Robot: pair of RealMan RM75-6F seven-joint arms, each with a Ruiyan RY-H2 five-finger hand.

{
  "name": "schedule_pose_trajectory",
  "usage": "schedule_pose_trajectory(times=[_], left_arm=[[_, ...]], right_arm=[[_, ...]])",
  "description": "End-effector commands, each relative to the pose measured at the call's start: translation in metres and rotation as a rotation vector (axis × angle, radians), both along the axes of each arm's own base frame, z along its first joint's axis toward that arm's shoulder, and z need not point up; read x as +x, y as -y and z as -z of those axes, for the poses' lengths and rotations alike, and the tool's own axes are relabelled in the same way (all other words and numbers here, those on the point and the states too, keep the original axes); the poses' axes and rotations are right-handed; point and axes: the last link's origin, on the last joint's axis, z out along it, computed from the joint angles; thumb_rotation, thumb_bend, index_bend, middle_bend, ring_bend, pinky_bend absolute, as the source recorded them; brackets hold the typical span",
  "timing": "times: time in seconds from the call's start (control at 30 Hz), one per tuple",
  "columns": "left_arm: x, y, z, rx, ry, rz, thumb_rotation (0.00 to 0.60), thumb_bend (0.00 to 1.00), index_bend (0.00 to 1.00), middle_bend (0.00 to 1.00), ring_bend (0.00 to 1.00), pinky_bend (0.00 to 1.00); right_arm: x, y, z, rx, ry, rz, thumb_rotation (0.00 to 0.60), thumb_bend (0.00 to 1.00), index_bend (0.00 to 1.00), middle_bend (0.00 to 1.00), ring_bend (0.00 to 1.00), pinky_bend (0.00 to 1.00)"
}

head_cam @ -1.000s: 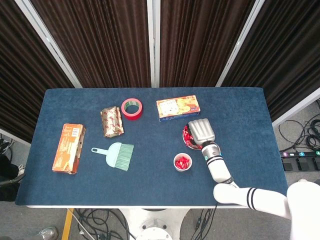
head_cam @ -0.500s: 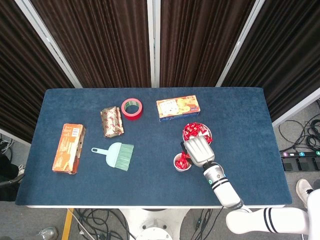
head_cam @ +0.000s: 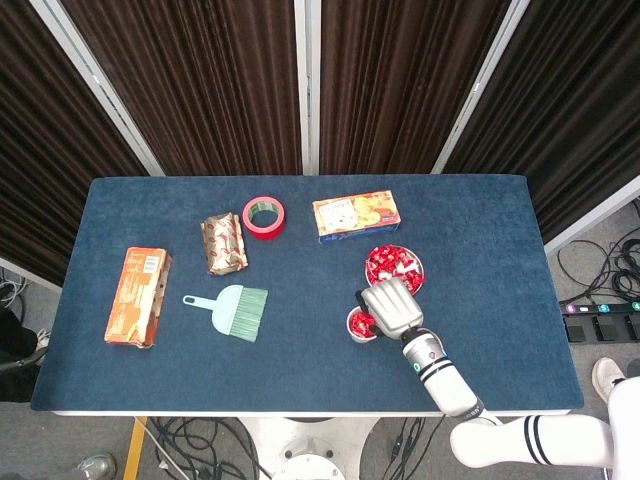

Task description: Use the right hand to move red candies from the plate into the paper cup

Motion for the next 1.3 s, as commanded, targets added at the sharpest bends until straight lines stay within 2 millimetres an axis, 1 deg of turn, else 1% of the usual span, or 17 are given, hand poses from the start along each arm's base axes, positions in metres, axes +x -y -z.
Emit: schedule_pose_trajectory(times=[0.03, 0.2, 0.27, 0.37, 0.47, 0.6, 0.73, 0.83, 0.93, 1.13, 1.3], left_arm=[[0.0, 0.0, 0.0, 0.0, 0.002, -0.001, 0.44, 0.09, 0.14, 0.14, 0.05, 0.19], [-0.001, 0.0, 0.0, -0.003, 0.0, 0.0, 0.435, 0.09, 0.14, 0.14, 0.05, 0.19], [0.0, -0.001, 0.0, -0.004, 0.001, 0.003, 0.435, 0.09, 0.14, 0.14, 0.05, 0.19], [0.0, -0.001, 0.001, -0.005, 0.004, 0.007, 0.434, 0.09, 0.14, 0.14, 0.05, 0.19], [0.001, -0.002, 0.002, -0.009, 0.004, 0.009, 0.437, 0.09, 0.14, 0.14, 0.05, 0.19], [0.002, -0.003, 0.003, -0.013, 0.004, 0.013, 0.436, 0.09, 0.14, 0.14, 0.05, 0.19], [0.003, -0.004, 0.003, -0.014, 0.001, 0.015, 0.441, 0.09, 0.14, 0.14, 0.05, 0.19], [0.003, -0.004, 0.002, -0.014, -0.001, 0.014, 0.438, 0.09, 0.14, 0.14, 0.05, 0.19], [0.003, -0.004, 0.002, -0.017, -0.001, 0.014, 0.437, 0.09, 0.14, 0.14, 0.05, 0.19], [0.001, -0.004, 0.003, -0.02, 0.006, 0.011, 0.435, 0.09, 0.14, 0.14, 0.05, 0.19], [0.0, -0.002, 0.004, -0.022, 0.013, 0.012, 0.436, 0.09, 0.14, 0.14, 0.05, 0.19]], right_arm=[[0.0, 0.001, -0.001, -0.005, 0.007, 0.003, 0.6, 0.06, 0.59, 1.0, 1.0, 0.95], [0.003, 0.007, -0.016, -0.059, 0.044, 0.003, 0.6, 0.06, 0.59, 1.0, 1.0, 0.95], [0.0, 0.012, -0.024, -0.092, 0.038, 0.01, 0.6, 0.06, 0.59, 1.0, 1.0, 0.95], [-0.011, 0.026, -0.032, -0.141, -0.001, 0.04, 0.6, 0.06, 0.59, 1.0, 1.0, 0.95], [-0.026, 0.041, -0.031, -0.162, -0.058, 0.081, 0.6, 0.08, 0.59, 1.0, 1.0, 0.95], [-0.051, 0.061, -0.022, -0.144, -0.124, 0.162, 0.6, 0.09, 0.58, 1.0, 1.0, 0.94], [-0.063, 0.077, -0.012, -0.139, -0.114, 0.222, 0.6, 0.09, 0.58, 1.0, 1.0, 0.94], [-0.063, 0.088, -0.002, -0.141, -0.091, 0.248, 0.6, 0.09, 0.58, 1.0, 1.0, 0.94], [-0.063, 0.095, 0.011, -0.135, -0.077, 0.276, 0.6, 0.09, 0.58, 1.0, 1.0, 0.95], [-0.061, 0.104, 0.031, -0.166, -0.08, 0.325, 0.6, 0.05, 0.58, 1.0, 1.0, 0.95], [-0.058, 0.11, 0.042, -0.19, -0.055, 0.364, 0.6, 0.05, 0.58, 1.0, 1.0, 0.95]])
